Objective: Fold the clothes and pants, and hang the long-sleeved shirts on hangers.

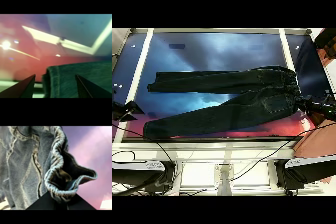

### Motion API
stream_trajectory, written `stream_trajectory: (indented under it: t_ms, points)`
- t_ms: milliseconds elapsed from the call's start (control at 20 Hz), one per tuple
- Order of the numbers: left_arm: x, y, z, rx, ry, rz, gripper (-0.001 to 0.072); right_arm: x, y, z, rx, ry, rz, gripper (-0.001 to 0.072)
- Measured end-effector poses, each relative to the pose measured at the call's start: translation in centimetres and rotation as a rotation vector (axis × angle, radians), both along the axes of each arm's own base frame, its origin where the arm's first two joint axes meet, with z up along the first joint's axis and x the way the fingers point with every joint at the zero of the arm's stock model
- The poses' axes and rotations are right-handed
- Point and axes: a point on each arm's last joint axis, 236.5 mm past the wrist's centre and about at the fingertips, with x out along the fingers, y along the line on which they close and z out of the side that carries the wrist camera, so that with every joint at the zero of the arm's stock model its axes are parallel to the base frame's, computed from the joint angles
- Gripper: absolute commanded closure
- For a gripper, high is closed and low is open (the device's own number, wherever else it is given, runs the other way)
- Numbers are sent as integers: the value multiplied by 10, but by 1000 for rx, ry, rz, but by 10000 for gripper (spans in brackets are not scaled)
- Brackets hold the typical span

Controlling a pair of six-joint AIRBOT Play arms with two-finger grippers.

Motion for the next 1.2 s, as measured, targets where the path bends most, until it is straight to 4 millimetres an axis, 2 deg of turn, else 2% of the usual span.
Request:
stream_trajectory:
  t_ms: [150, 400, 450, 550, 650, 750, 800, 850, 900, 1100, 1200]
  points:
    - [-2, -17, -12, -75, -14, 11, 129, 5, 1, 6, 30, -15, -24, 656]
    - [-11, -41, -22, -161, 0, 10, 140, 10, 2, 12, 63, -27, -50, 656]
    - [-13, -44, -23, -174, 7, 8, 223, 10, 3, 12, 65, -28, -51, 656]
    - [-14, -50, -23, -190, 13, 1, 305, 10, 4, 13, 75, -29, -49, 656]
    - [-15, -55, -24, -198, 15, -17, 330, 10, 6, 15, 83, -31, -45, 656]
    - [-14, -59, -24, -203, 10, -43, 327, 10, 8, 16, 92, -31, -40, 656]
    - [-13, -59, -23, -201, 5, -52, 276, 9, 9, 17, 96, -31, -37, 656]
    - [-12, -57, -22, -195, 0, -57, 159, 9, 9, 17, 98, -31, -35, 656]
    - [-10, -53, -21, -179, -5, -64, 83, 9, 10, 17, 101, -31, -33, 656]
    - [-12, -19, -16, -55, 15, -97, 92, 8, 13, 19, 112, -31, -23, 656]
    - [-18, -6, -16, -10, 45, -103, 242, 7, 14, 19, 116, -30, -18, 656]
